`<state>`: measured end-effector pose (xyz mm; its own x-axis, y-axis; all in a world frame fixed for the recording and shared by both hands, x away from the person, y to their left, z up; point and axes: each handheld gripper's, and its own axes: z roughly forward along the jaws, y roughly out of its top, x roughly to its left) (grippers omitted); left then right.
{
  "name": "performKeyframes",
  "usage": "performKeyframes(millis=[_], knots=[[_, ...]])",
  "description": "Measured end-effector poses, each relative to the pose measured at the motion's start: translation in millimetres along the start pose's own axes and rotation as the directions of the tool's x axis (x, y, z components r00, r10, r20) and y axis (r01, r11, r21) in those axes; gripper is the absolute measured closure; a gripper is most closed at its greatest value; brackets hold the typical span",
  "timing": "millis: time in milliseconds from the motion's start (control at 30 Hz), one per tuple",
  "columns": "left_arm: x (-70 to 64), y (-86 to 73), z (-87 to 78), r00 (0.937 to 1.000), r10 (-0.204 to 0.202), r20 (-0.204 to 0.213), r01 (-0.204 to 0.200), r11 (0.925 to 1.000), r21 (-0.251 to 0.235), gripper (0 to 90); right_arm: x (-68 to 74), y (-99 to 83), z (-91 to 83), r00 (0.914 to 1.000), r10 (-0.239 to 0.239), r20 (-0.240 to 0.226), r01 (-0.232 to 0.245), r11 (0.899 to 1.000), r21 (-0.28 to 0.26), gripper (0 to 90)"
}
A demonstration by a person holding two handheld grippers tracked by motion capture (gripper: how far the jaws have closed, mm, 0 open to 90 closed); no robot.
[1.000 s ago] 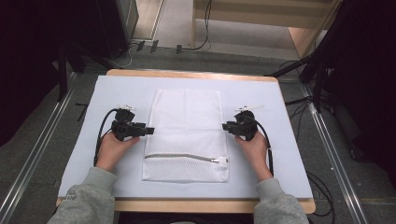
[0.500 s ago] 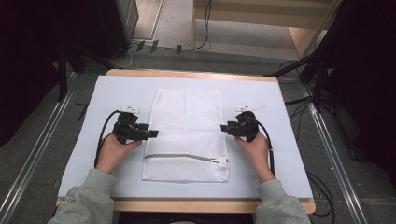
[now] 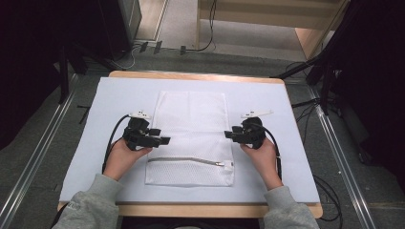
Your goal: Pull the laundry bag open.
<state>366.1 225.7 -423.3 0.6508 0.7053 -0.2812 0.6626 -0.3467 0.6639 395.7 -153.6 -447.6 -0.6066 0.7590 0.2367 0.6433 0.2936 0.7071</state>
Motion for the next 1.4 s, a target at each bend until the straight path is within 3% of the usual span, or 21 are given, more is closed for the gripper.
performKeyframes(millis=[500,900,1033,1200,1333,1367,1400], knots=[[-21.8,4.4,14.3,0.9962,0.07,0.052,-0.071,0.9971,0.025,38.2,15.0,-15.2,-16.5,0.9995,-0.018,-0.025,0.018,1.0,0.001,52.8],[-42.6,10.3,32.9,0.9865,0.132,0.097,-0.137,0.9896,0.045,39.5,30.2,-35.1,-27.8,0.9987,-0.03,-0.04,0.031,0.999,0.018,52.8],[-45.4,11.5,36.9,0.9852,0.136,0.105,-0.142,0.9885,0.052,40.7,36.0,-40.5,-28.3,0.9985,-0.032,-0.045,0.033,0.999,0.029,53.3],[-51.2,12.5,41.3,0.9802,0.136,0.144,-0.145,0.9877,0.059,49.6,39.5,-45.4,-27.7,0.9979,-0.018,-0.061,0.021,0.998,0.053,57.0],[-54.8,12.3,43.8,0.9759,0.133,0.173,-0.145,0.9875,0.06,65.4,38.4,-48.8,-23.5,0.9975,-0.008,-0.07,0.014,0.997,0.075,62.0],[-56.3,12.2,44.6,0.974,0.135,0.182,-0.148,0.9872,0.06,65.4,38.4,-48.8,-23.5,0.9975,-0.008,-0.07,0.014,0.997,0.075,62.0],[-57.7,12.2,45.4,0.9729,0.135,0.188,-0.148,0.9873,0.059,72.1,38.4,-49.1,-22.2,0.9974,-0.01,-0.071,0.016,0.997,0.081,65.5]])
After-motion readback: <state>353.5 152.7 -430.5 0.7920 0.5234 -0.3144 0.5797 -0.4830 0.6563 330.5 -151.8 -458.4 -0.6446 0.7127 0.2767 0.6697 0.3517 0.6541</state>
